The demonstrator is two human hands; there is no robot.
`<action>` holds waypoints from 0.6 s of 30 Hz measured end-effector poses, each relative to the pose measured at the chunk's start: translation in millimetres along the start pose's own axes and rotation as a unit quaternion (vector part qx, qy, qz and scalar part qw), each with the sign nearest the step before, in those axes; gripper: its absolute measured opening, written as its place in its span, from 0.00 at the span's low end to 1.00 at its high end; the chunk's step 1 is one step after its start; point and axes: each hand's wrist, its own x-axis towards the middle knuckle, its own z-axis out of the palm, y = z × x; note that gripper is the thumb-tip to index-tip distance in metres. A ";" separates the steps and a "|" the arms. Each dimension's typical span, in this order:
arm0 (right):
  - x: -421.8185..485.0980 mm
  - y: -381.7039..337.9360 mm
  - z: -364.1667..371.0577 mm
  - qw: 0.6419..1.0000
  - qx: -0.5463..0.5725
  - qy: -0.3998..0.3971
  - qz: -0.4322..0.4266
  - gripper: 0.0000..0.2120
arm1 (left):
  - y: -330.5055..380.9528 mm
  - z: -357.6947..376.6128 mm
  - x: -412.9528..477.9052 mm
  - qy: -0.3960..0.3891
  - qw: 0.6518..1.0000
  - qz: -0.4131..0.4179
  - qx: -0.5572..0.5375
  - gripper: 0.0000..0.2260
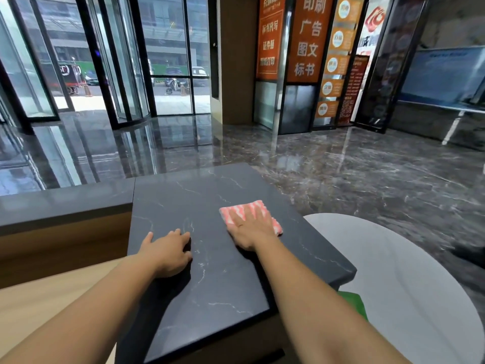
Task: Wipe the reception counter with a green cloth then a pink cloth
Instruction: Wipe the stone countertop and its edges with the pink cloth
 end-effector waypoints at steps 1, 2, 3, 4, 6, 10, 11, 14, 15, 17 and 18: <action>1.9 17.3 -3.9 1.000 0.005 0.015 0.025 0.24 | 2.3 0.4 -2.2 0.003 1.000 0.002 -0.002 0.25; 4.2 34.6 -7.6 0.998 0.001 0.032 0.048 0.24 | 4.3 1.3 -3.9 0.005 1.000 0.005 -0.003 0.25; 5.6 50.7 -10.8 0.997 -0.008 0.043 0.069 0.24 | 6.3 2.1 -5.3 0.006 1.000 0.008 -0.004 0.24; 6.4 65.1 -13.2 0.995 -0.013 0.039 0.086 0.24 | 7.9 3.1 -6.3 0.005 1.000 0.012 -0.004 0.24; 4.3 84.0 -17.3 0.994 0.004 0.012 0.110 0.25 | 10.3 5.3 -7.4 -0.001 1.000 0.020 -0.002 0.24; 4.4 89.0 -14.8 0.992 0.008 0.014 0.123 0.26 | 10.6 9.1 -5.3 -0.006 1.000 0.028 0.010 0.25; 4.6 85.5 -12.3 0.992 0.005 0.012 0.123 0.26 | 10.4 9.2 -4.6 -0.006 1.000 0.029 0.011 0.25; -3.7 68.2 0.1 0.994 0.000 0.009 0.106 0.26 | 8.9 10.8 -3.1 -0.005 1.000 0.030 0.005 0.25; -10.3 59.3 4.4 0.995 -0.001 0.010 0.097 0.26 | 8.6 11.4 -2.7 -0.004 0.999 0.031 0.004 0.25; -25.9 37.9 13.7 0.997 0.001 0.012 0.078 0.26 | 7.3 13.0 -2.5 -0.003 0.999 0.035 -0.001 0.25; -33.8 25.9 18.1 0.998 0.001 0.013 0.067 0.26 | 6.7 13.2 -2.5 -0.002 0.999 0.036 -0.004 0.25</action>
